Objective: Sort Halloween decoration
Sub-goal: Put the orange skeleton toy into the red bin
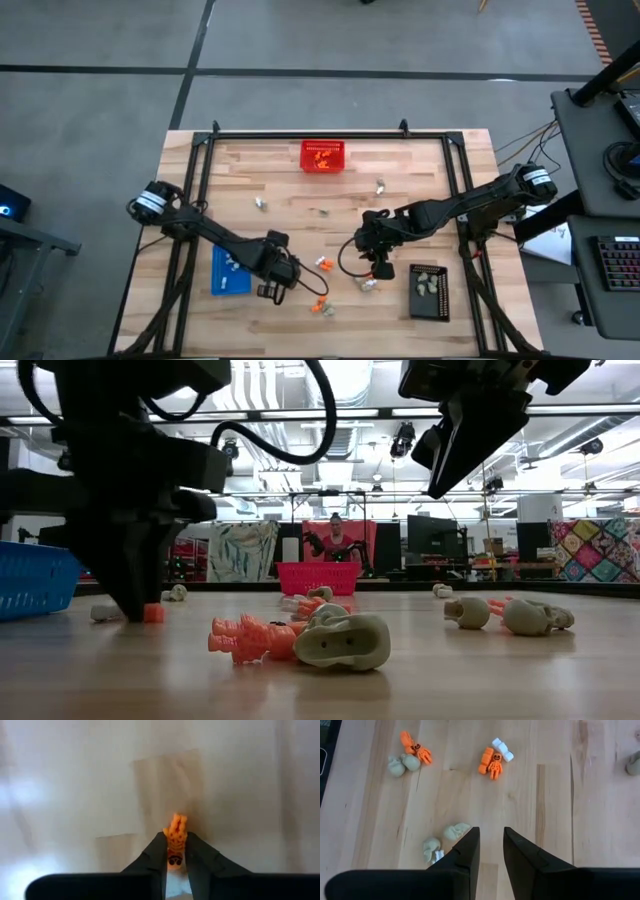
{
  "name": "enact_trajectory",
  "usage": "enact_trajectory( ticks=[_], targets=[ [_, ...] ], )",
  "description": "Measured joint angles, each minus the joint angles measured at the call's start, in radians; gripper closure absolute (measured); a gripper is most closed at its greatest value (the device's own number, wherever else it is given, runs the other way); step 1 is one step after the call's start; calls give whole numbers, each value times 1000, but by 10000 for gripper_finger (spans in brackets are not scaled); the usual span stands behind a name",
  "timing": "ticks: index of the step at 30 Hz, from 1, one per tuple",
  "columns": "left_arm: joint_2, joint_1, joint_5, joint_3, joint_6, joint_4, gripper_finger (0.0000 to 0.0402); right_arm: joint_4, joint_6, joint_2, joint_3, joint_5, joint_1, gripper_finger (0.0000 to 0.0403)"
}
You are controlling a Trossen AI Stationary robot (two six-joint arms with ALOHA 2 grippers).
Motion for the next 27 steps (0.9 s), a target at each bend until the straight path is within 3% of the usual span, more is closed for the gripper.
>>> enact_trajectory(
  ticks=[14,19,27],
  targets=[
    [-118,141,-37,27,204,-65,379,-78,0,-32,-1,0,0,334],
    [-179,274,-54,27,329,-26,379,-79,-3,-60,-5,2,0,330],
    [-214,546,-53,48,503,179,380,-49,-28,-80,-15,54,0,333]
  ],
)
